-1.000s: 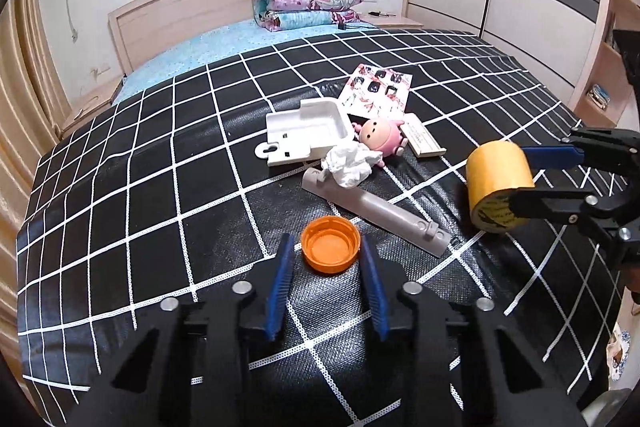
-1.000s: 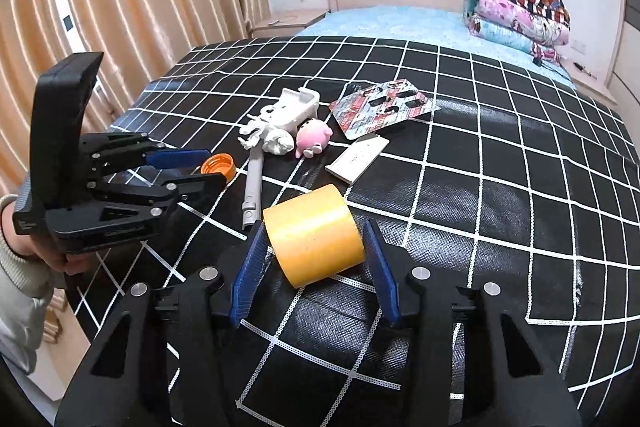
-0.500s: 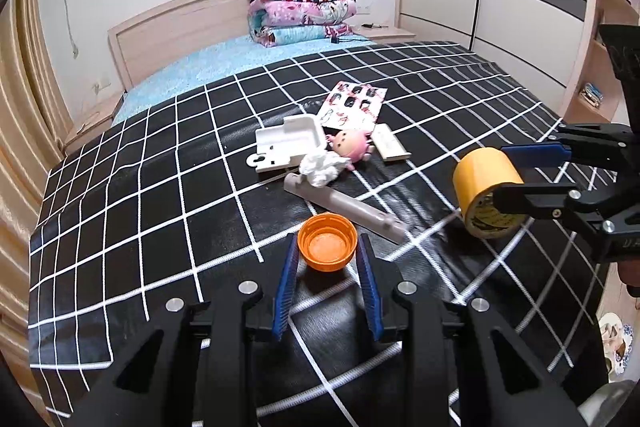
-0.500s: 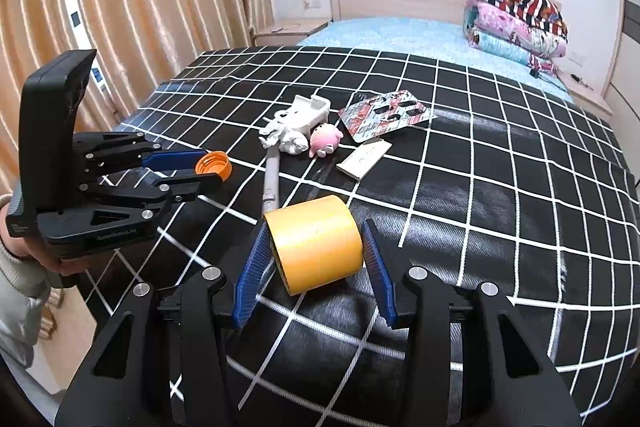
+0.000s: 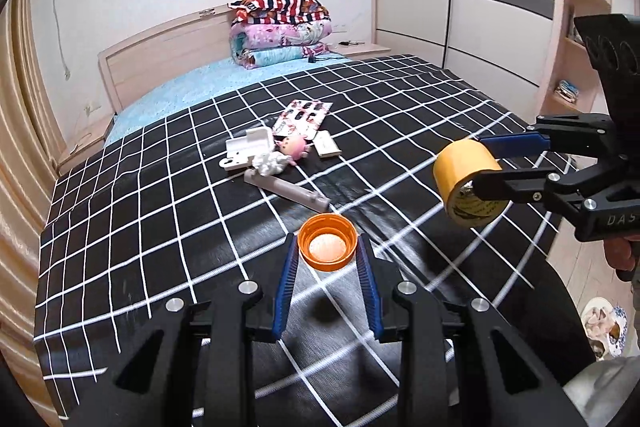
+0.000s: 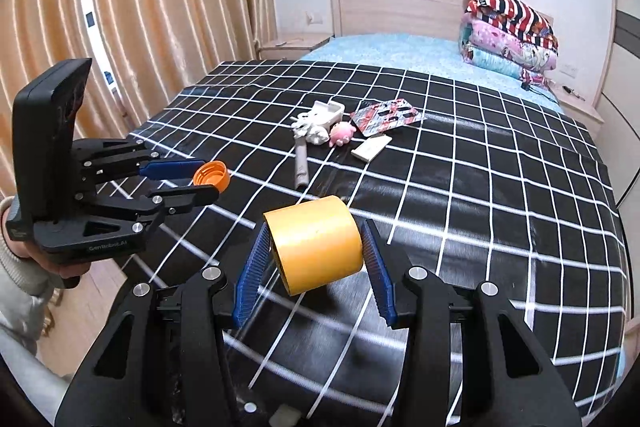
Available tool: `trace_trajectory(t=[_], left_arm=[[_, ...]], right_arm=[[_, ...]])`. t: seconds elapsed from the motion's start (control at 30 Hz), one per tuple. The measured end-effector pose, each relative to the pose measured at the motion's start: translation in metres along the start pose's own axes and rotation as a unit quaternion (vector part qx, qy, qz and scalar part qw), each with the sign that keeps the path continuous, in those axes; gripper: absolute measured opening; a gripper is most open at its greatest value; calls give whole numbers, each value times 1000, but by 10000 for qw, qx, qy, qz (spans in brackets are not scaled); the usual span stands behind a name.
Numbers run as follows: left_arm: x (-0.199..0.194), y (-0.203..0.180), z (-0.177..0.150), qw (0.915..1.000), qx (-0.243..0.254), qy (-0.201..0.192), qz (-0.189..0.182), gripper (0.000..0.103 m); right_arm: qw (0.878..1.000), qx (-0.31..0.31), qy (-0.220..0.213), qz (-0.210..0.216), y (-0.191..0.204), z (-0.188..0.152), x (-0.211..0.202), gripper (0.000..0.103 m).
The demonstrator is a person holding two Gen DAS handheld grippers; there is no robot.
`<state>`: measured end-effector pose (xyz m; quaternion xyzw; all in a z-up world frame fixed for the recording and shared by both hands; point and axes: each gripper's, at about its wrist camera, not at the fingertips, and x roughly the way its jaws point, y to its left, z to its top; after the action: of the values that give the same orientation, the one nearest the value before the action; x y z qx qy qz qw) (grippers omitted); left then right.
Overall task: Collect trash
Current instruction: 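Carry the tape roll with the right tool while the left tool carries the orange cap to the bin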
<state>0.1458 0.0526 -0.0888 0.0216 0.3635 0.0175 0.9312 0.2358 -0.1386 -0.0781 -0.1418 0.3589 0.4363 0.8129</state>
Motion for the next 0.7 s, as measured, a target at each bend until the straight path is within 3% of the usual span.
trace_trajectory(t=[0.37,0.7], left_arm=[[-41,-35,-23,9996,137,-176,-166,29],[-61,-66,-61,9990,69,-85,-433,29]], right_arm=[[10000,19,36,33,17,-43,-35,47],[9993,-53,272,256,37,-78,-45,47]])
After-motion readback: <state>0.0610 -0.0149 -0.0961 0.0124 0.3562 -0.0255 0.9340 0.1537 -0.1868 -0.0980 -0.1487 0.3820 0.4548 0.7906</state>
